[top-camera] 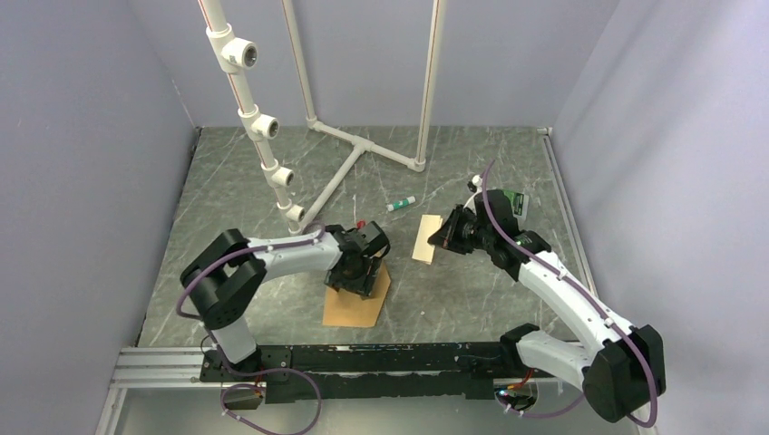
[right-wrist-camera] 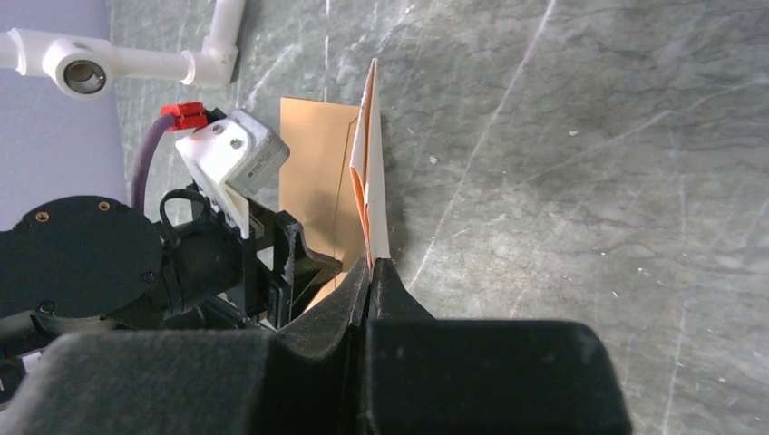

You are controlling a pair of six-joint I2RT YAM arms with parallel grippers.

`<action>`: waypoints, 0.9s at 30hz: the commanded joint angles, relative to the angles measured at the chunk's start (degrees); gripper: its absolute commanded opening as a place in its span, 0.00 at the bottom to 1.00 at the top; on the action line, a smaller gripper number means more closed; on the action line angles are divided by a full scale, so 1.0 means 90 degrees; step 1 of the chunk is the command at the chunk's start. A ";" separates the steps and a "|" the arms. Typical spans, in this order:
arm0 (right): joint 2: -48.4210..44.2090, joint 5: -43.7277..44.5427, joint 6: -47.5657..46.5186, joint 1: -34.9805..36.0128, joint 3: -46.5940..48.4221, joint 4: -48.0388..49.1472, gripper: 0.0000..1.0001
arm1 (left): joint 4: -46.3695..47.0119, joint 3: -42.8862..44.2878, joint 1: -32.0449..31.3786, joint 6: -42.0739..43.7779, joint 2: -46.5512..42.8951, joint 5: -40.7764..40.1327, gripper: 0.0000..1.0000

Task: Place the letter into the envelope and seal it

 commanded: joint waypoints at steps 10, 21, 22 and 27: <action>-0.0425 -0.0804 -0.0360 -0.0536 -0.0508 0.0263 0.00 | 0.0539 0.1262 -0.0034 0.0144 0.0590 0.0221 0.72; 0.0543 -0.1508 0.0830 0.0079 -0.1004 0.2637 0.00 | 0.0222 0.0311 0.0457 -0.0320 -0.0629 -0.0223 0.69; 0.0715 -0.1492 0.0909 0.0104 -0.1041 0.2803 0.00 | 0.0283 0.0186 0.0574 -0.0335 -0.0699 -0.0102 0.69; 0.1480 -0.1331 0.1018 0.0350 -0.1024 0.3104 0.00 | 0.0473 -0.0142 0.0895 -0.0226 -0.0622 0.0273 0.64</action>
